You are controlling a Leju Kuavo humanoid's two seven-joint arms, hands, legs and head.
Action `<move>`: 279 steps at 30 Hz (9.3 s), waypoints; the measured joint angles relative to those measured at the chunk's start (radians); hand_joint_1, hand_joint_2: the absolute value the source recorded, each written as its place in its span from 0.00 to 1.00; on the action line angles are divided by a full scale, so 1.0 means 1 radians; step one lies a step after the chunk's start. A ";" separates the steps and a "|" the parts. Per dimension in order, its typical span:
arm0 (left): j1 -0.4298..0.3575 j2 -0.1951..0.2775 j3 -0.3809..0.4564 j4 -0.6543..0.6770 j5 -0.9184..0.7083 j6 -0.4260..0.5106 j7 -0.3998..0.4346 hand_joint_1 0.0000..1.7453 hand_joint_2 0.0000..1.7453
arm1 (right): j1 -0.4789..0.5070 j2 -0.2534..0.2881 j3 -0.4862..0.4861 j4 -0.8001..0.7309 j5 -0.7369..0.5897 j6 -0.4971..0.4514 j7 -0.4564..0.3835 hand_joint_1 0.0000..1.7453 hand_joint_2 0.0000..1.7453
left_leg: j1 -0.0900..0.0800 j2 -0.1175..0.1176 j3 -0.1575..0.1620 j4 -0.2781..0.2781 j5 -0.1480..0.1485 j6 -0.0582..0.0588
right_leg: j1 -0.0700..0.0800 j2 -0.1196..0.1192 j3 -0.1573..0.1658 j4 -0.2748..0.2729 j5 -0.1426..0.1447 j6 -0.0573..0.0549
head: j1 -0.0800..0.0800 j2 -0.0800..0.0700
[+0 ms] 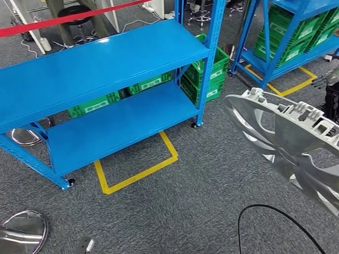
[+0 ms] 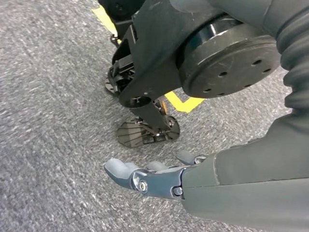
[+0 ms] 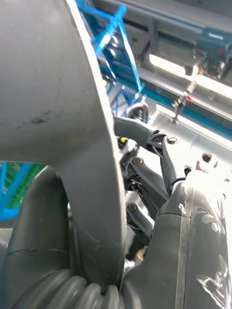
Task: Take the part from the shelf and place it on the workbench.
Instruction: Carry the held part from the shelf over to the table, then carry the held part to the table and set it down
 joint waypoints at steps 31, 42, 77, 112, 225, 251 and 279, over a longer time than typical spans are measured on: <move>-0.008 -0.009 0.019 -0.006 -0.002 -0.007 0.014 0.00 1.00 | -0.016 0.017 -0.048 0.004 -0.037 0.027 -0.013 1.00 1.00 | 0.006 0.000 -0.007 0.004 0.003 -0.004 | -0.002 0.018 -0.009 -0.002 0.013 0.000 | 0.008 0.000; -0.003 -0.010 0.020 -0.006 -0.010 -0.008 0.011 0.00 1.00 | -0.015 0.025 -0.066 -0.003 -0.049 0.039 -0.018 1.00 1.00 | 0.021 -0.164 -0.063 0.104 -0.012 -0.017 | -0.013 0.163 -0.018 -0.009 0.032 -0.013 | -0.003 0.000; -0.012 -0.021 0.024 -0.013 -0.011 0.014 0.037 0.00 1.00 | -0.013 0.038 -0.116 -0.011 -0.080 0.070 -0.019 1.00 1.00 | 0.026 -0.168 -0.048 0.032 0.021 -0.005 | -0.023 0.208 -0.037 0.005 0.032 0.016 | -0.004 0.000; -0.013 -0.027 0.030 -0.019 0.020 -0.028 0.045 0.00 1.00 | -0.056 0.046 -0.129 -0.009 -0.087 0.126 -0.003 1.00 1.00 | 0.021 -0.123 -0.057 0.024 0.037 0.018 | -0.016 0.099 -0.098 0.145 -0.058 0.024 | 0.000 0.000; 0.010 -0.060 0.051 -0.117 -0.034 -0.025 0.077 0.00 1.00 | -0.054 0.060 -0.238 0.023 -0.386 0.144 0.301 1.00 1.00 | 0.029 -0.110 -0.143 0.281 -0.129 -0.050 | -0.037 0.063 0.056 -0.021 -0.039 -0.025 | -0.006 0.000; 0.008 -0.057 0.071 -0.122 -0.031 -0.029 0.059 0.00 1.00 | -0.106 -0.015 -0.132 0.083 -0.236 0.307 0.369 1.00 1.00 | -0.001 -0.144 0.039 -0.018 -0.012 0.021 | 0.002 0.067 -0.005 -0.008 0.021 -0.006 | 0.000 0.000; 0.029 -0.003 0.068 -0.079 -0.066 -0.042 -0.014 0.00 1.00 | -0.179 -0.160 -0.126 0.235 -0.229 0.306 0.423 1.00 1.00 | 0.034 -0.132 0.177 -0.078 -0.096 -0.006 | -0.048 0.047 -0.119 0.064 0.055 0.073 | 0.016 -0.001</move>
